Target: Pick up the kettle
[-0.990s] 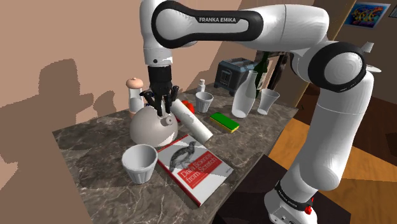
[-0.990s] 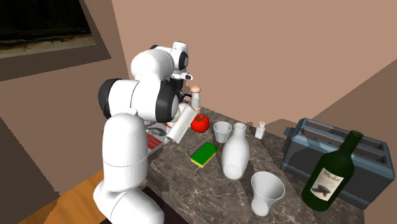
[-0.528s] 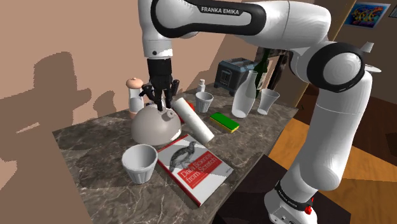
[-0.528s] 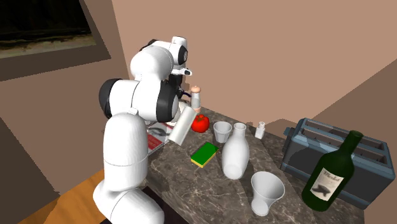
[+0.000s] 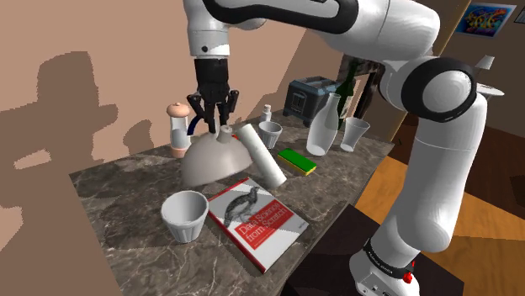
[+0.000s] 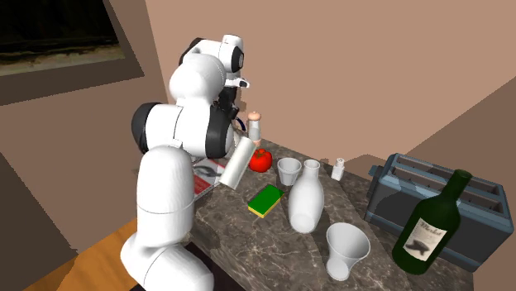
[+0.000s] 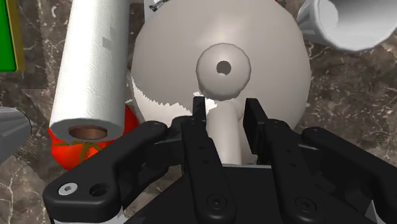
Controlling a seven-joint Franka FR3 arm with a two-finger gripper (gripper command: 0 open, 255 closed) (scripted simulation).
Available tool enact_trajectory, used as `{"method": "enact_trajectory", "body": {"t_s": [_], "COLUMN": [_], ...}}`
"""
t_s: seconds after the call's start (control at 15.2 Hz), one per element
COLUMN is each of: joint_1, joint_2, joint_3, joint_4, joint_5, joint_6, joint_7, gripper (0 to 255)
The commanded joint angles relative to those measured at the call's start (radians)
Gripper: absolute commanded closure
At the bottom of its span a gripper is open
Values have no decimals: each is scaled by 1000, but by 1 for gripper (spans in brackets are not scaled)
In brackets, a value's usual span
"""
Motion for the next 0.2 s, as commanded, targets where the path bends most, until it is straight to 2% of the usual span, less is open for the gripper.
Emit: {"method": "enact_trajectory", "body": {"t_s": [0.0, 0.13], "joint_1": [7, 7], "joint_2": [13, 14], "joint_3": [2, 2], "joint_4": [47, 50], "joint_5": [-5, -5], "joint_6": [-33, -35], "joint_7": [7, 7], "gripper": [255, 255]}}
